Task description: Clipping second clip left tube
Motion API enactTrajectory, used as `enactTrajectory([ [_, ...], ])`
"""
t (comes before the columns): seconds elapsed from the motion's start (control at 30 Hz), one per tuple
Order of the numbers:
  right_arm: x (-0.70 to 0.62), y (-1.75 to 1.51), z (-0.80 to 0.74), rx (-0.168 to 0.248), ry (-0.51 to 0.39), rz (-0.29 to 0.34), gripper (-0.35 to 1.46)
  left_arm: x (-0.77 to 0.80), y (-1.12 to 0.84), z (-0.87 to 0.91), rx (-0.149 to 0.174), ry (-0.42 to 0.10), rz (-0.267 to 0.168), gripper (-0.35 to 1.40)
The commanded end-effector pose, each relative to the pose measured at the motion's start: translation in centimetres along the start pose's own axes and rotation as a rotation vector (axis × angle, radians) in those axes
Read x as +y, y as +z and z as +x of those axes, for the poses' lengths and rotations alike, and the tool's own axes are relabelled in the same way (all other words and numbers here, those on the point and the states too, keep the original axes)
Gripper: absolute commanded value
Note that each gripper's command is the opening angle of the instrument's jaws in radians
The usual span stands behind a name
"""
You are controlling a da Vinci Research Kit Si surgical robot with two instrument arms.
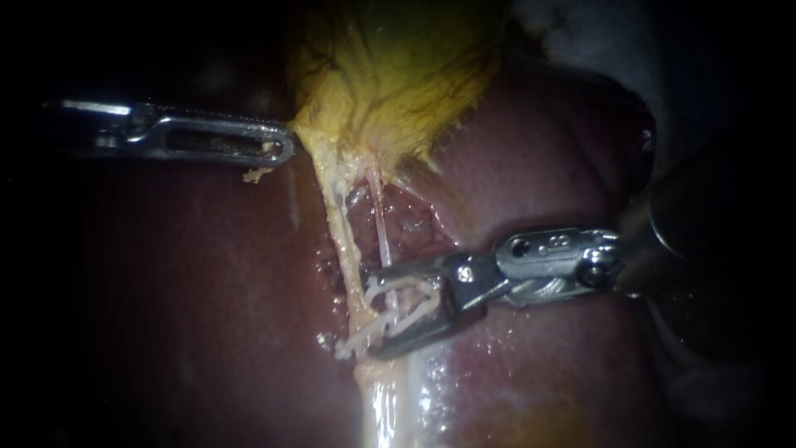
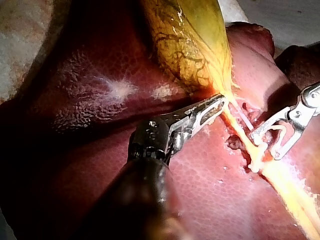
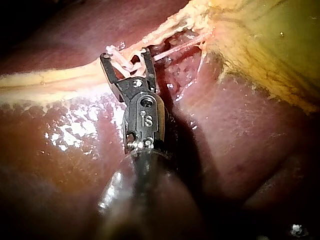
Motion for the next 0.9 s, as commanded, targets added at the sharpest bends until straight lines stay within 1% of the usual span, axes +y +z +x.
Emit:
enactTrajectory([
  [0.03,0.03,0.01,-0.03,0.003,0.012,0.001,0.51,0.00,0.00,0.00,0.000,0.001,0.000,-0.35],
  [0.2,0.19,0.07,-0.17,-0.002,0.081,-0.006,0.51,0.01,0.01,0.02,-0.001,0.001,-0.001,-0.35],
  [0.3,0.26,0.13,-0.22,-0.002,0.119,-0.010,0.50,0.01,0.01,0.02,-0.001,0.001,-0.001,-0.35],
  [0.4,0.33,0.18,-0.23,0.020,0.167,-0.005,0.50,0.01,0.01,0.02,-0.001,0.001,-0.001,-0.35],
  [0.47,0.36,0.22,-0.21,0.047,0.204,0.006,0.50,0.01,0.01,0.02,-0.001,0.001,-0.001,-0.35],
  [0.53,0.36,0.27,-0.18,0.070,0.236,0.016,0.50,0.01,0.01,0.02,-0.001,0.002,-0.001,-0.35],
  [0.67,0.34,0.35,-0.13,0.097,0.266,0.050,0.50,0.01,0.01,0.02,-0.001,0.002,-0.001,-0.35],
  [0.8,0.31,0.44,-0.08,0.125,0.283,0.095,0.50,0.01,0.01,0.02,-0.001,0.002,-0.001,-0.35],
  [0.9,0.27,0.49,-0.05,0.154,0.290,0.146,0.50,0.01,0.01,0.02,-0.001,0.002,-0.001,-0.35],
])
